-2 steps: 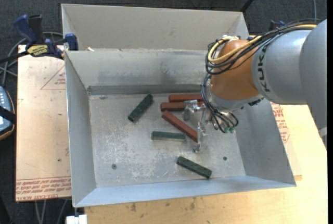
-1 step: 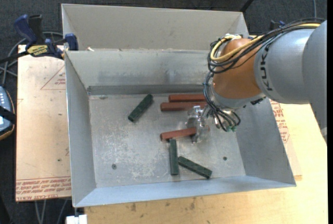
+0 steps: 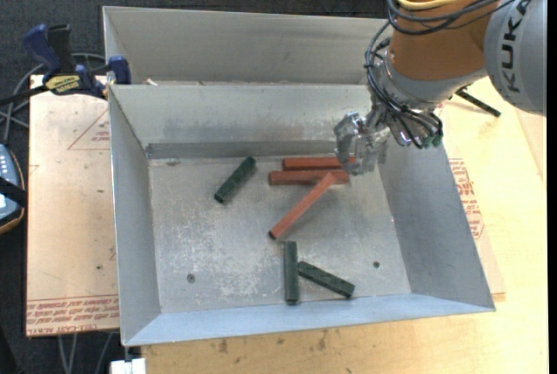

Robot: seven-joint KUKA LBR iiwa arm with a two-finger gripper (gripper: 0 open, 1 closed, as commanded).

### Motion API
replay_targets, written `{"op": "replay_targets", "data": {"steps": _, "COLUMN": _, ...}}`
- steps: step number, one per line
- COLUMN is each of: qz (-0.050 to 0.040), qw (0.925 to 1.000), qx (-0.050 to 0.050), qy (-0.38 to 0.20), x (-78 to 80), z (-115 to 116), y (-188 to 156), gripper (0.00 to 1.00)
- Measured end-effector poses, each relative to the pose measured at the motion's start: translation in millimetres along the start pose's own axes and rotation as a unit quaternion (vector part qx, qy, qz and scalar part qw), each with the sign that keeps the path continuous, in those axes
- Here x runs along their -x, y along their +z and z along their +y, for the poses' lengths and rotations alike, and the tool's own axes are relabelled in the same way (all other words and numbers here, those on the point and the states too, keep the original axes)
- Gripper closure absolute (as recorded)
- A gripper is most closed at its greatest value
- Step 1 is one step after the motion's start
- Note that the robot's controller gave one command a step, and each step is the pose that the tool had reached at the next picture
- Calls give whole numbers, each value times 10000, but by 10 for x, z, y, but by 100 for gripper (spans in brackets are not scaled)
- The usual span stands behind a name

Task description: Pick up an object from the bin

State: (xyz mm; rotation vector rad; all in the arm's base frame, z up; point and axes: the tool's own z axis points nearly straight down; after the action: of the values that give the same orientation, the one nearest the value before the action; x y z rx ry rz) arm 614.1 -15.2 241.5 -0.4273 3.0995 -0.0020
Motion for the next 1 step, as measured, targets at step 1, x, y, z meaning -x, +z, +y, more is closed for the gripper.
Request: {"op": "replay_targets", "data": {"steps": 1, "qz": 89, "qw": 9996, "qx": 34, "qy": -274, "x": 17, "z": 160, "y": 1345, "gripper": 100}}
